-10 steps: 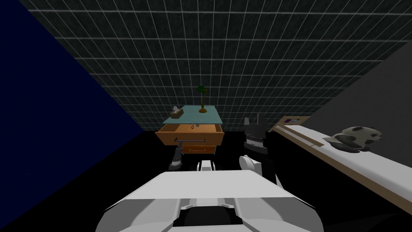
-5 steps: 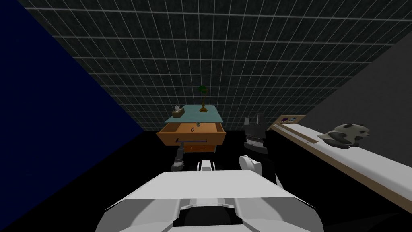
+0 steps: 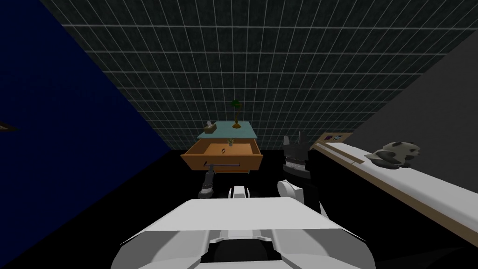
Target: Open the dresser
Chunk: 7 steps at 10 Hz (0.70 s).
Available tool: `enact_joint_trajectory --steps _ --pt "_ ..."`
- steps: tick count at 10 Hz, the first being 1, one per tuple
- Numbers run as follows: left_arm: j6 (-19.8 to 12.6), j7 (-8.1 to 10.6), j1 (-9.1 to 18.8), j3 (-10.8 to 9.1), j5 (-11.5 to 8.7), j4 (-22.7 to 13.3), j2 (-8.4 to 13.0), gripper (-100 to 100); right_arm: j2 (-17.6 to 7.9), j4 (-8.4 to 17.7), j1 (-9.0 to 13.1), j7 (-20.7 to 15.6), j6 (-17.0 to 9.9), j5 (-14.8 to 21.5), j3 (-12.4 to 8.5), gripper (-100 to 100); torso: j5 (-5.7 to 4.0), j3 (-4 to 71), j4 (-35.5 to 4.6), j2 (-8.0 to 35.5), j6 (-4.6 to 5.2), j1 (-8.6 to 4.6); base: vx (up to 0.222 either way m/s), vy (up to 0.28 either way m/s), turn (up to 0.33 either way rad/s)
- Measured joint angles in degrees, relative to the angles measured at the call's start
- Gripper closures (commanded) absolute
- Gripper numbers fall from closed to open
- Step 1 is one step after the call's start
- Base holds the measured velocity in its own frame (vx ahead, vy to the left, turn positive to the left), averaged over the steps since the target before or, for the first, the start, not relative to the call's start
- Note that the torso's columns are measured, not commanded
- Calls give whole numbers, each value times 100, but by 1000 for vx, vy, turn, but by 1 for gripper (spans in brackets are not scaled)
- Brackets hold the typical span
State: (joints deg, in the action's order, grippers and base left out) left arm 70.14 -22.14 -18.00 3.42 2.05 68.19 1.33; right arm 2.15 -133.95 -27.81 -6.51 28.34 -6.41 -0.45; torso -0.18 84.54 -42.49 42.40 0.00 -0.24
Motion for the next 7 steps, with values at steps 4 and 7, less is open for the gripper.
enact_joint_trajectory --steps 4,7 --pt "-635 48 217 -38 -9 441 13 -100 0 -1 -1 0 0 0 0 0 19 6 21 -16 0 27 -56 -6 15" --pt "-1120 123 438 -100 -39 678 67 -100 0 0 -1 0 0 0 0 0 9 -3 5 5 -4 18 -76 -7 14"
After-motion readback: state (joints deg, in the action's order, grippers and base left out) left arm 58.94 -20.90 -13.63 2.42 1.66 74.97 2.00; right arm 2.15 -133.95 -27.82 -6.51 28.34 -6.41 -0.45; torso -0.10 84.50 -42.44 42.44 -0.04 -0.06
